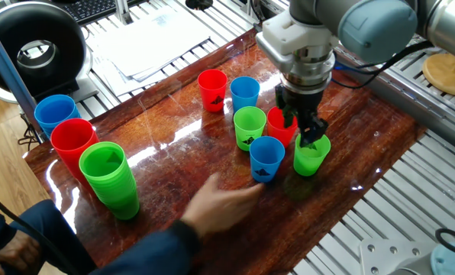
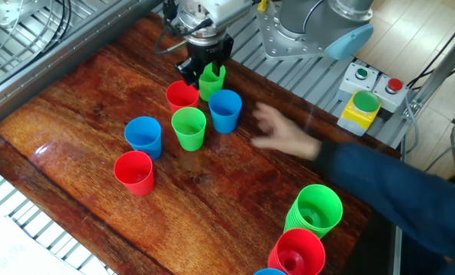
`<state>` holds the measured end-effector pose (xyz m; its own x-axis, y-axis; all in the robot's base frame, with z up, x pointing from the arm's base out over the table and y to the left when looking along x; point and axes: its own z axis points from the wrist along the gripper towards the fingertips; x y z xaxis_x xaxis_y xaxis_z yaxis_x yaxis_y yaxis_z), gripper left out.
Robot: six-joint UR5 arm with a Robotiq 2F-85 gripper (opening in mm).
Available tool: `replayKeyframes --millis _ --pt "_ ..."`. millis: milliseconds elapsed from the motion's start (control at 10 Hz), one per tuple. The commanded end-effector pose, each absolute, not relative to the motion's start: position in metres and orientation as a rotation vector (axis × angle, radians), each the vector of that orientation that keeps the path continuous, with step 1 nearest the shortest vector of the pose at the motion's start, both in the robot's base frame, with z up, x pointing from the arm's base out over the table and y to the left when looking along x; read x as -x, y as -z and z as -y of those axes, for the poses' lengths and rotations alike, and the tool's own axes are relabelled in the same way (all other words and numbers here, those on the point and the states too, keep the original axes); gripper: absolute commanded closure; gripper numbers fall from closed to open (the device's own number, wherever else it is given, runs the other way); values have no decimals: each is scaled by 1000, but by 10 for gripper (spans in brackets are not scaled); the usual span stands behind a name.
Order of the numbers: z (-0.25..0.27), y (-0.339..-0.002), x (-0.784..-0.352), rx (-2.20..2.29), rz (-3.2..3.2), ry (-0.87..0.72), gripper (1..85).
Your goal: Stack the cups
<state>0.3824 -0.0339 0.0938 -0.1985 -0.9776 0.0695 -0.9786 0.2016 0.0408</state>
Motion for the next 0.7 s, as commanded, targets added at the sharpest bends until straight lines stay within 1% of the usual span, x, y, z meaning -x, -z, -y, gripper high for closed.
replayKeyframes --millis 0,600 --pt "44 -87 -378 -1966 2370 -7 290" --pt "47 -87 -381 -1990 2372 -22 290"
